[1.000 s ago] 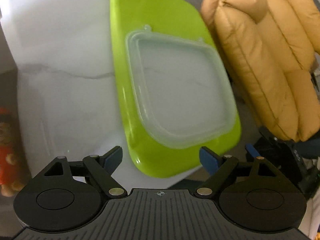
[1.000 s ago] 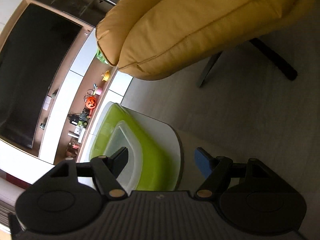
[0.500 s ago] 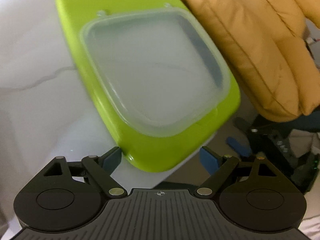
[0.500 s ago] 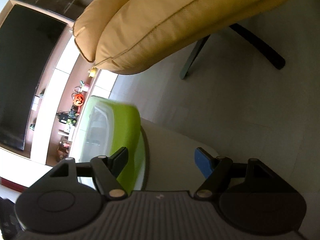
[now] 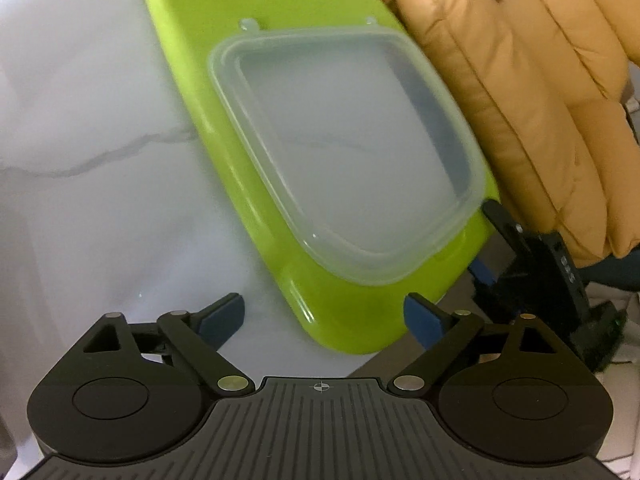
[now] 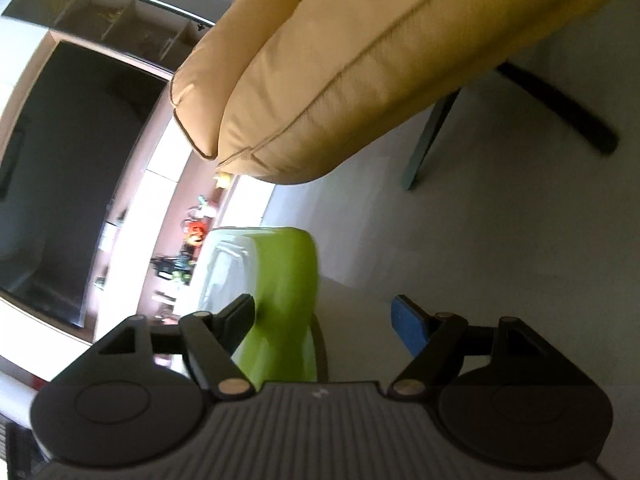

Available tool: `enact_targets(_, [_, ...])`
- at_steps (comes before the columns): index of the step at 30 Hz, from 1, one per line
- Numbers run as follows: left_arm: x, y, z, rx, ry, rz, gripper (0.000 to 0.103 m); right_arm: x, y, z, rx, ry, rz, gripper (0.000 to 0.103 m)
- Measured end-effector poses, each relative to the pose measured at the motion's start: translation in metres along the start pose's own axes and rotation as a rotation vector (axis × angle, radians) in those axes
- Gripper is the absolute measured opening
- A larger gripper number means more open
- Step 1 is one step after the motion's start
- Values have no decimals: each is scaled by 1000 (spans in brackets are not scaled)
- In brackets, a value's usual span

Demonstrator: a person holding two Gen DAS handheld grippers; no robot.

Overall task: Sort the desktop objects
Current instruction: 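Grasp the lime-green lid edge with the right tool while the left tool grips it too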

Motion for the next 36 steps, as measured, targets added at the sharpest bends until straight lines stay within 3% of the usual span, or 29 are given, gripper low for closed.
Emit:
enact_targets(5, [1,-1,-3,3,-1,34,93,-4,7,23,-68,-2,-1,77])
enact_targets(6, [1,1,-5,5,2,29,93,-5,9,28,-81,-3,-1,73])
enact_targets(7, [3,6,-8,13,9,16,93,-6,10,32,-95,-3,-1,61])
enact_targets(9, [6,15,-14,40,15,-13,93,-8,13,41,-122,-4,-1,48])
enact_targets(10, [8,18,-18,61,12,-28,93,-9,14,45,-136,-3,1,47])
enact_targets(12, [13,29,-30,119,-15,-66,94,-13,23,41,-178,35,62,42])
enact_targets(14, [17,40,-35,194,-45,-110,94,-18,31,36,-222,75,128,23])
enact_targets(15, [19,47,-38,230,-53,-142,94,-21,31,34,-264,118,223,19])
enact_targets(18, [27,65,-43,334,-74,-249,95,-23,30,28,-244,189,320,20])
enact_targets(20, [30,70,-46,373,-85,-267,97,-20,24,21,-249,237,396,20])
enact_targets(25, [39,69,-42,384,-91,-259,98,3,-3,4,-343,363,693,22])
enact_targets(31, [46,55,-24,432,-49,-314,99,17,-15,-15,-359,406,791,23])
enact_targets(33, [40,54,-28,394,-81,-329,99,18,-14,-15,-373,423,788,24])
enact_targets(34, [39,55,-30,386,-95,-342,94,16,-13,-14,-372,425,768,24])
enact_targets(36, [37,58,-34,374,-119,-369,74,13,-8,-13,-359,413,701,23])
Point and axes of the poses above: each gripper's, at about its wrist camera, not at the fingertips, and z roughly the way its jaws point, y to its left, x to its underside, the point moved 4 cm from there along z, roughly the way its jaws point, and after that the axes turned 7 degrees about -y, right-handed, at the moved point
